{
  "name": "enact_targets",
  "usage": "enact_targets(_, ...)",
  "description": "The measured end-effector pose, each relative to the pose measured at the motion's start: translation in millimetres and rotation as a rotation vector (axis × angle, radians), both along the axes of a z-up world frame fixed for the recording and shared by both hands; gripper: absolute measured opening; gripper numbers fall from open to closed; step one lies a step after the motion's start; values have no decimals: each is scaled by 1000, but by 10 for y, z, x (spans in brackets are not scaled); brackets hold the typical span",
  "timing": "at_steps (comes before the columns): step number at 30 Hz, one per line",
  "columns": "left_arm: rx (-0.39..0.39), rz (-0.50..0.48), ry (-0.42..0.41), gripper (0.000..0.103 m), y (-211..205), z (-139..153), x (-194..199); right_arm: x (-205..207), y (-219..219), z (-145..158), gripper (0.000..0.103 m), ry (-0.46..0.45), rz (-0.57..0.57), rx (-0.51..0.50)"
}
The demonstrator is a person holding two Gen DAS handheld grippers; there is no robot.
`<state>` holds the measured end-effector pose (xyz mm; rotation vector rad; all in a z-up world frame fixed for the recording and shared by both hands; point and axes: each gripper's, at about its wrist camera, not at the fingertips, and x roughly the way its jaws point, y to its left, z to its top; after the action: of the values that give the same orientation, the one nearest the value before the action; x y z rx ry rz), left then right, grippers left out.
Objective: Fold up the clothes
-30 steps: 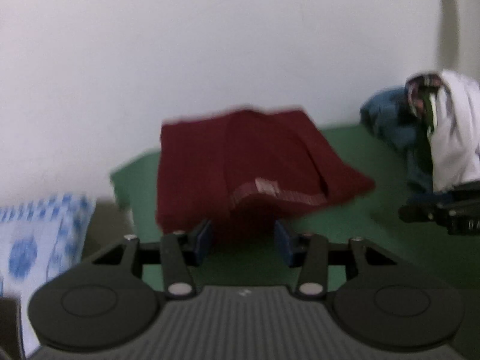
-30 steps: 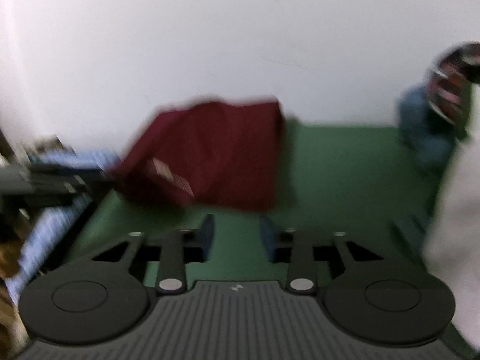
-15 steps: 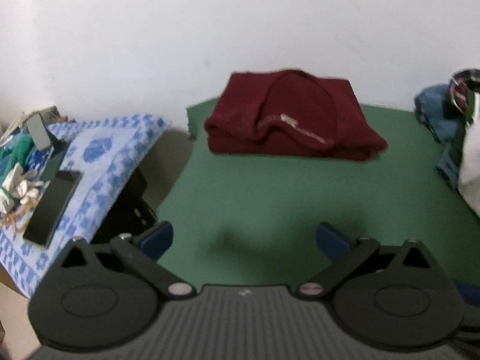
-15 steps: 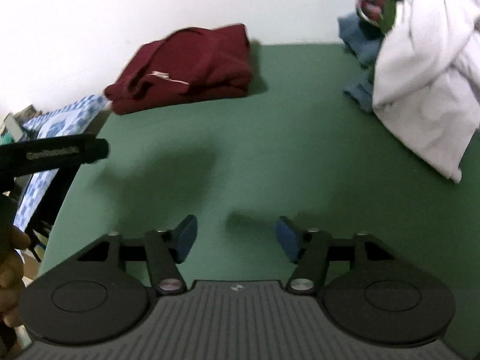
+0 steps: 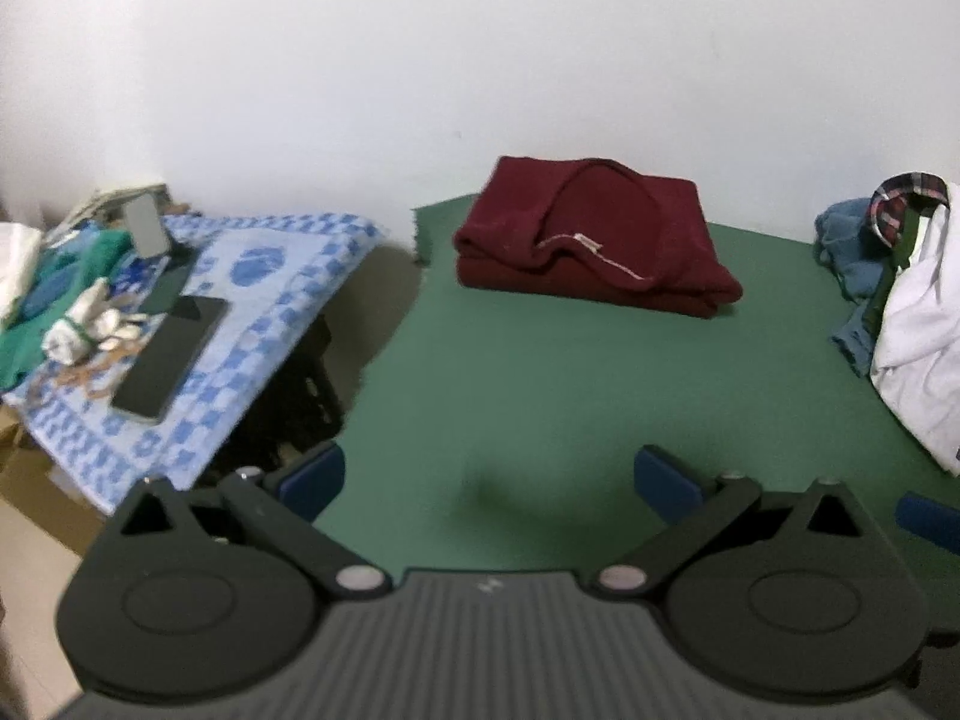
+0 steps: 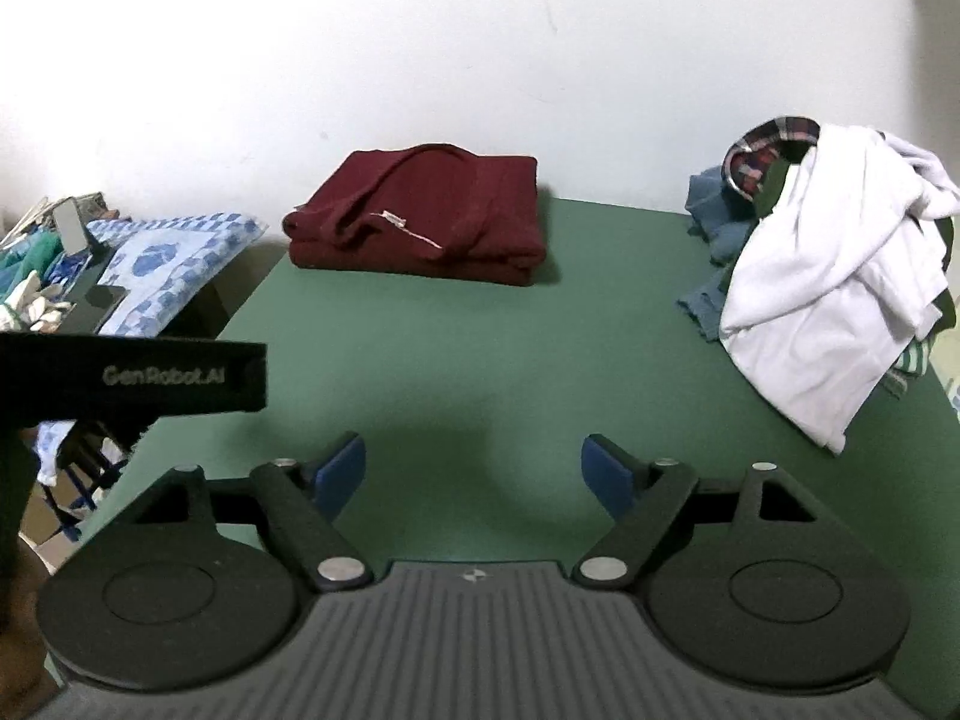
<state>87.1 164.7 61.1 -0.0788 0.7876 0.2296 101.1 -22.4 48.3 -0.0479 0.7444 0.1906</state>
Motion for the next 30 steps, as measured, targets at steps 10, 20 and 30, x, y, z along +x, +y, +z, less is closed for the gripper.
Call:
enact_targets(10, 21, 84, -27, 103, -237, 214, -484, -188, -302, 123, 82, 66, 92, 110)
enact_targets(20, 52, 97, -3, 103, -382, 179, -688, -344, -343, 120, 82, 68, 94, 107)
enact_targets(30, 104, -11, -34, 103, -17, 283, -572, -344, -126, 140, 82, 59, -56, 103)
